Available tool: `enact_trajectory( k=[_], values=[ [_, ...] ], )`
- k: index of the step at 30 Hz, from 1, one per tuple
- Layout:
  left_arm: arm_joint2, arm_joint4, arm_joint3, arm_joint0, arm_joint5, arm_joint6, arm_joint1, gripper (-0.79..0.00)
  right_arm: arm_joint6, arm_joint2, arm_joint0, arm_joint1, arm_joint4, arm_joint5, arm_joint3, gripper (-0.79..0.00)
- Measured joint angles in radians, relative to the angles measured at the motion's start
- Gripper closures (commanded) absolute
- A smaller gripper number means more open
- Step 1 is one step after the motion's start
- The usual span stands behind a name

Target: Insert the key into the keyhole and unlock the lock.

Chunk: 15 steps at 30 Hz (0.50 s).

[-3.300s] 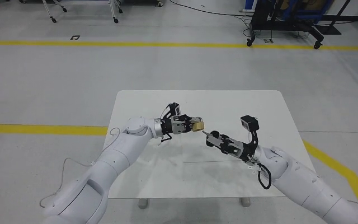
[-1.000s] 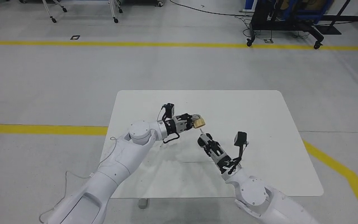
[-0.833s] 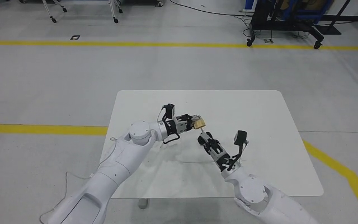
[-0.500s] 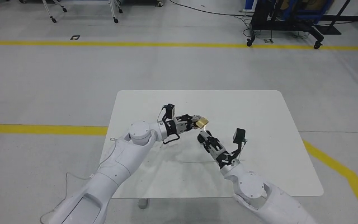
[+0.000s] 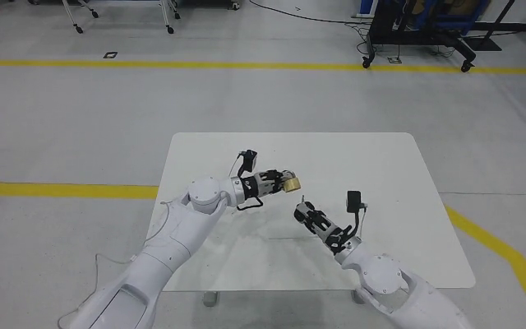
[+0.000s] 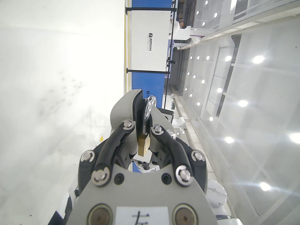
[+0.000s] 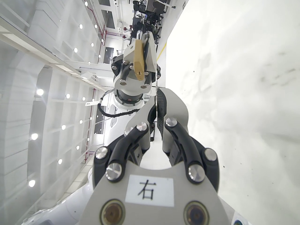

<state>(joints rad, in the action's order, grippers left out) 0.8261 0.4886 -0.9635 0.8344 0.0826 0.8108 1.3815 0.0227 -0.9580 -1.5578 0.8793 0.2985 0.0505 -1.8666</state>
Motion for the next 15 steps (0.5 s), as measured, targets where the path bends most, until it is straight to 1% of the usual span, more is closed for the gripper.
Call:
enact_trajectory(
  k=[3,6,15],
  values=[
    [-0.003,-0.020,-0.005,0.002,0.000,0.001,0.001,0.000,-0.025,-0.024,-0.028,-0.004,-0.020,-0.014,-0.027,0.000],
    [-0.002,-0.027,-0.008,0.004,0.000,0.003,0.002,0.000,-0.052,-0.034,-0.033,-0.002,-0.023,-0.028,-0.038,0.000],
    [0.009,-0.030,-0.007,0.009,-0.003,0.032,0.004,0.000,-0.131,-0.028,0.005,0.017,0.003,-0.050,-0.018,0.000]
  ],
)
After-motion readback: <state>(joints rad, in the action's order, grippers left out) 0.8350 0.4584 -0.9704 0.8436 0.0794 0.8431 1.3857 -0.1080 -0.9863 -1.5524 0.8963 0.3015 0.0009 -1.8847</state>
